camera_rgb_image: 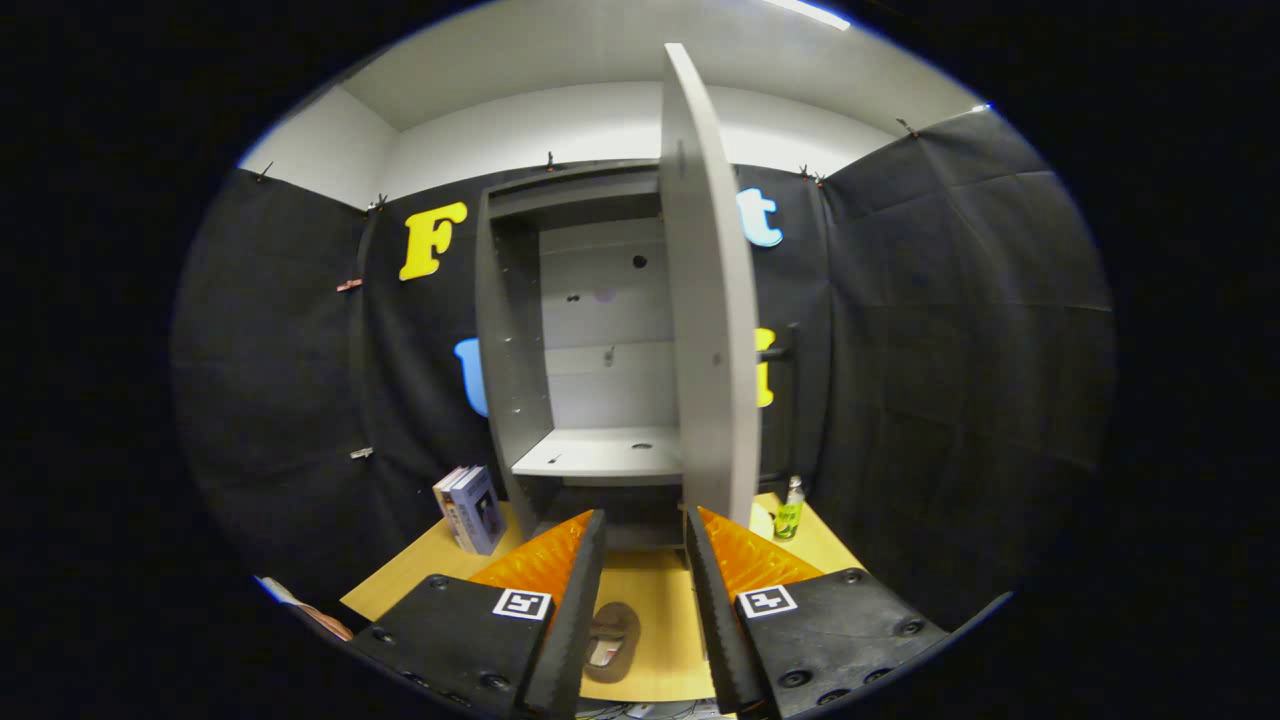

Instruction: Open the shoe cabinet door, grab the shoes and put them into the shoe cabinet, then close the shoe cabinet door.

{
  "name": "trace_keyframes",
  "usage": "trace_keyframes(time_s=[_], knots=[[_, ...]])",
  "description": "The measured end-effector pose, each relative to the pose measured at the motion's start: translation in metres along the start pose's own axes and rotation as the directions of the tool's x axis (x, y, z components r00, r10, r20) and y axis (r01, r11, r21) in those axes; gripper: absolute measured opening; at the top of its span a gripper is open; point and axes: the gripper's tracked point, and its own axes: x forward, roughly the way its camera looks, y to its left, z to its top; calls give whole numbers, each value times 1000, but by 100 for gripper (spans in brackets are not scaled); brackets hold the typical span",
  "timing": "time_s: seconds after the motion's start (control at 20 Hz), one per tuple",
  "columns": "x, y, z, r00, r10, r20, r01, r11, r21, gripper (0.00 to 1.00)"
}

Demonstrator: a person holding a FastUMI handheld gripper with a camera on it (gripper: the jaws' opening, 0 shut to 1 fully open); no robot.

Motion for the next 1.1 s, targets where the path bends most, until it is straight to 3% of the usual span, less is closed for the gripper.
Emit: trace_keyframes(time_s=[0.25, 0.35, 0.75, 1.1], knots=[[26, 46, -95, 967, 125, -220, -111, 991, 76, 93], [37, 53, -131, 945, 138, -298, -116, 989, 91, 100], [89, 55, -286, 827, 126, -549, -64, 989, 131, 99], [151, 38, -395, 779, 49, -625, 28, 993, 112, 96]])
